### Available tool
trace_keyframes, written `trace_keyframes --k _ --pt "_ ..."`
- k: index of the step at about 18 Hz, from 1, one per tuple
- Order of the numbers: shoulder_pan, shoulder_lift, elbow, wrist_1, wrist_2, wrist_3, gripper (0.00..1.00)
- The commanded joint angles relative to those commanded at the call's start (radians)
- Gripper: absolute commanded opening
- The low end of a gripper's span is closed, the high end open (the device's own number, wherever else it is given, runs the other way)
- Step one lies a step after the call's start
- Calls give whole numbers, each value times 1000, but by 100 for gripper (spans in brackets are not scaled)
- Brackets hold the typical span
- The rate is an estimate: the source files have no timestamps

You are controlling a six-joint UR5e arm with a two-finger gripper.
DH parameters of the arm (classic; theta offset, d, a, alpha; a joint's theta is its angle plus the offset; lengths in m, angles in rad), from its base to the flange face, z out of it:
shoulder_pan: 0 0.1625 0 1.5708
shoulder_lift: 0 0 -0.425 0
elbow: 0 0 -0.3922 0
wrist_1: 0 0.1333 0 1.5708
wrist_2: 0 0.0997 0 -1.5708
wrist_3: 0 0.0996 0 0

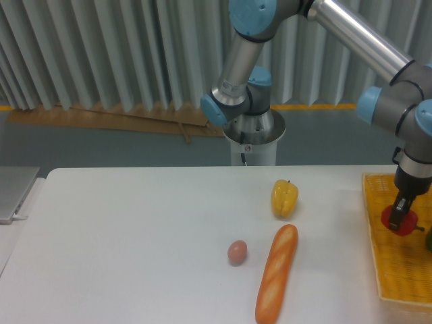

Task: Place the red pepper on the table
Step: 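Lift the red pepper out of the basket and carry it toward the baguette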

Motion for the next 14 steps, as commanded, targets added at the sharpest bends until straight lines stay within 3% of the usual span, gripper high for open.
trace_keyframes --k 4,14 --pt "-57 68 -9 -32 -2 -158 42" --pt "-239 124 -37 -39 1 -568 42"
